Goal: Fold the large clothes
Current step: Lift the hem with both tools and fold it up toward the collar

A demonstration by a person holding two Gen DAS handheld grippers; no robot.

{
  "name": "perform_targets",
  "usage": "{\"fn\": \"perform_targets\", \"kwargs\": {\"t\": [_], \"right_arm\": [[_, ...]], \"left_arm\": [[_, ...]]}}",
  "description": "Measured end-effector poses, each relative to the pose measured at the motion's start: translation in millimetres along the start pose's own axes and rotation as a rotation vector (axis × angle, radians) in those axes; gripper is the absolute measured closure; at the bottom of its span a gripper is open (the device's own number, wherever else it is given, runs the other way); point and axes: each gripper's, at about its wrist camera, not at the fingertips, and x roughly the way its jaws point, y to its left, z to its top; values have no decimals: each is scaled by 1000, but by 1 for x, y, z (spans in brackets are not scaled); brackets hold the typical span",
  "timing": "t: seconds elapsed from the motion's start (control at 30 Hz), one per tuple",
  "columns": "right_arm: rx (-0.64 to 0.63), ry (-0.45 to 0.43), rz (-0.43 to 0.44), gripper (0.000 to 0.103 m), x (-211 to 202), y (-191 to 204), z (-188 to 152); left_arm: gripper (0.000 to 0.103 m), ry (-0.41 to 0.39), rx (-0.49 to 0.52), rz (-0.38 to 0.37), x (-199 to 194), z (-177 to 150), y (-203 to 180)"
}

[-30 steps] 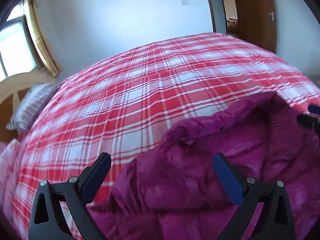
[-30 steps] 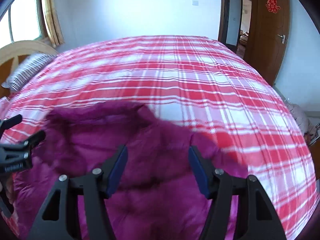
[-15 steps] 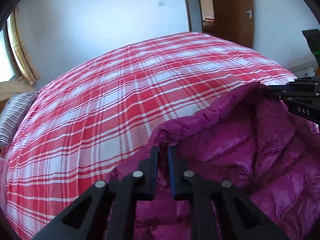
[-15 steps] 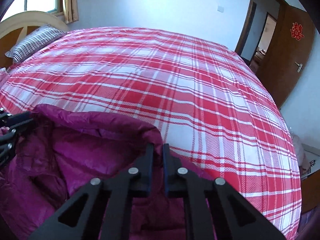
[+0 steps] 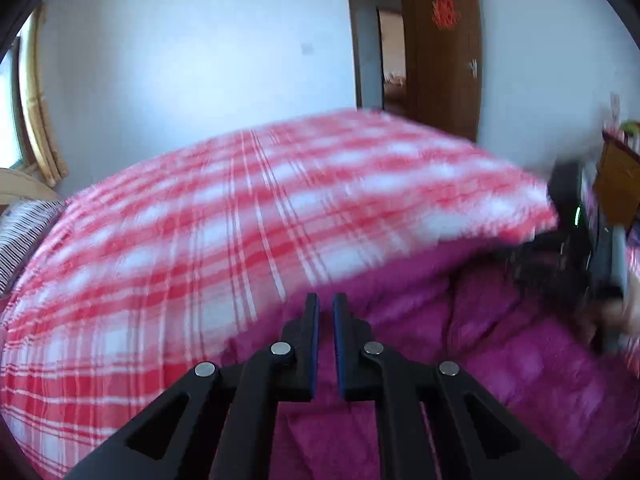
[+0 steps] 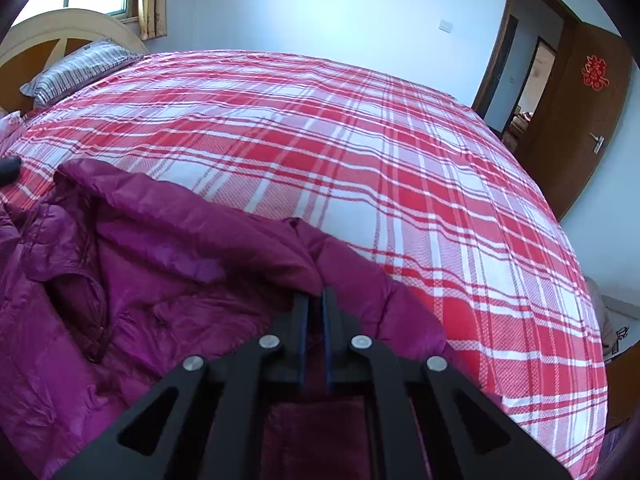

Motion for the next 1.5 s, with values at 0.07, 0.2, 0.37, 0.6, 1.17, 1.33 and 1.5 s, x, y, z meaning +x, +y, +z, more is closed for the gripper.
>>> {"fn": "perform_targets", "kwargs": {"t": [0.07, 0.2, 0.37, 0.6, 1.17, 1.33, 1.5], "right_arm": [[2, -6, -12, 95, 2, 1, -1], [-19, -19, -37, 96, 5, 6, -9], [6, -25, -23, 96, 6, 1, -17], [18, 2, -6, 95, 11, 0, -17], [290, -94, 146, 58, -39, -15, 33], [259, 2, 134, 50, 3, 14, 43], [260, 60, 110, 50, 23, 20, 16]], "left_arm": [[96, -4, -16, 19, 9, 13, 2], [96, 99, -58, 52, 62, 20, 10], [96, 184, -91, 20, 90, -12, 10], [96, 216, -42, 41, 97, -49, -5], [96, 198, -23, 81, 104, -52, -10], [96, 192, -29, 77, 102, -52, -9], [96, 131, -128, 40, 80, -38, -1]]}}
